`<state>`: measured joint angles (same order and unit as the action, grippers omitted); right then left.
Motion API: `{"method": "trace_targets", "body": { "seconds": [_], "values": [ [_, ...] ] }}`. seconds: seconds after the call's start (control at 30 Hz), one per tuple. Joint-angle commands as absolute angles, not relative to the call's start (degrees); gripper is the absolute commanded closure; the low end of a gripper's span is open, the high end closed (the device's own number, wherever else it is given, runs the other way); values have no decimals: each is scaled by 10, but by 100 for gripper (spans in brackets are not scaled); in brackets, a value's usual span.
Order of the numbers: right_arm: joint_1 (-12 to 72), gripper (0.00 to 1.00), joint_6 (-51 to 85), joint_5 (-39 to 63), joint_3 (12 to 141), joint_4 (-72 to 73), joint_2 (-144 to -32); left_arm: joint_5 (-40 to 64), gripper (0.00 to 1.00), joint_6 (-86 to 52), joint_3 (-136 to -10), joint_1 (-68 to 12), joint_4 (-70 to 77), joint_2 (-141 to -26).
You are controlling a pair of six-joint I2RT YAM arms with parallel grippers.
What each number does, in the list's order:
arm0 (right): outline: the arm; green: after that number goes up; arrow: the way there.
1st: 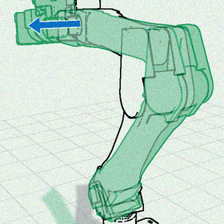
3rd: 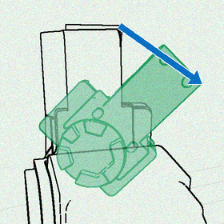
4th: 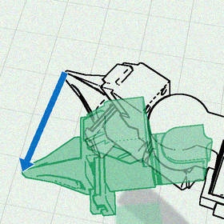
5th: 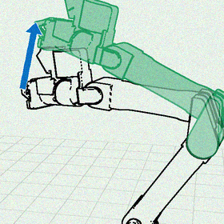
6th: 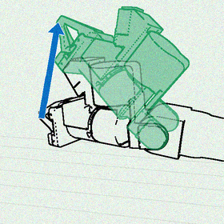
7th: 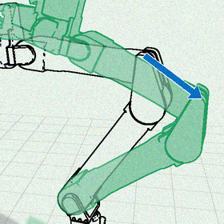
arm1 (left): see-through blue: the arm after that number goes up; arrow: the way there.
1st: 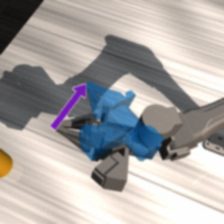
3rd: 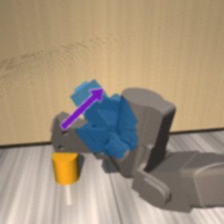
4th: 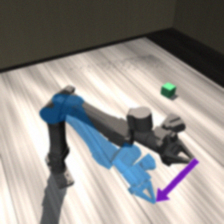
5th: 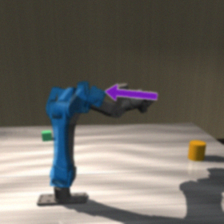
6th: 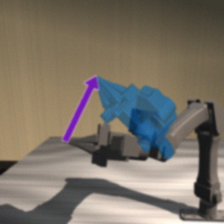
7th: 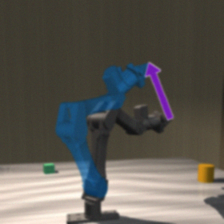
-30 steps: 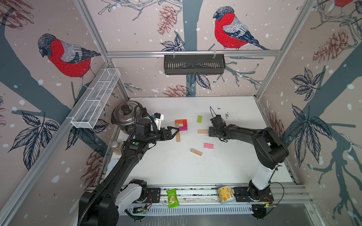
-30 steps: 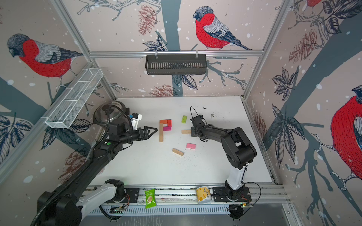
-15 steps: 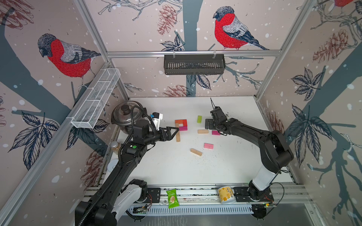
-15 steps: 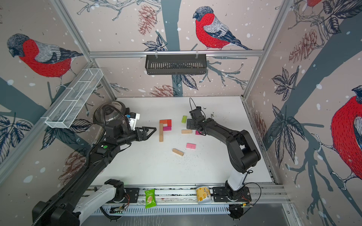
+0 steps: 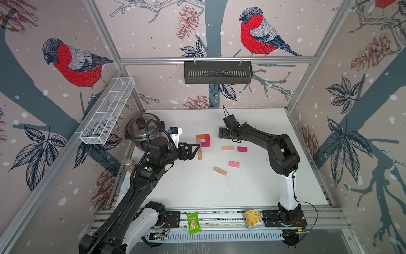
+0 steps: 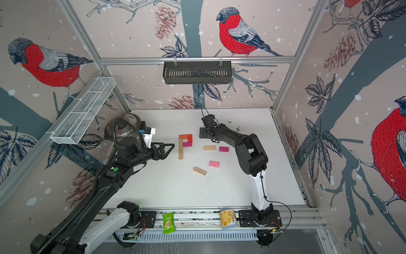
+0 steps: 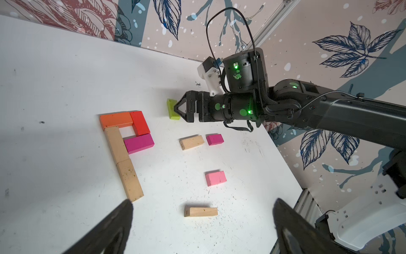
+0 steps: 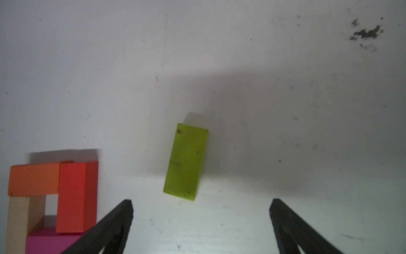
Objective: Assemble the letter p with building blocks
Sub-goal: Pick up the building block from the center of the board.
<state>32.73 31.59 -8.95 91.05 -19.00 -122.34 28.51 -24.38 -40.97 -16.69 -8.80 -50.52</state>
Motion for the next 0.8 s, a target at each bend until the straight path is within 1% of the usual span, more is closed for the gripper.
{"method": "trace_targets", "body": {
  "seconds": [0.0,0.2,0.47,0.67,0.77],
  "values": [
    [330,7,342,-87,946,-216,-1256,294,2,-236,-417,-165,-97,-512],
    [335,18,359,-100,984,-233,-1295,305,2,-242,-406,-162,-79,-501],
    [347,37,361,-114,988,-238,-1313,320,2,-249,-403,-158,-72,-501],
    [348,38,365,-127,995,-243,-1328,326,2,-251,-403,-156,-70,-501],
    [348,43,366,-129,1003,-249,-1339,328,2,-252,-403,-155,-69,-501]
  ]
}}
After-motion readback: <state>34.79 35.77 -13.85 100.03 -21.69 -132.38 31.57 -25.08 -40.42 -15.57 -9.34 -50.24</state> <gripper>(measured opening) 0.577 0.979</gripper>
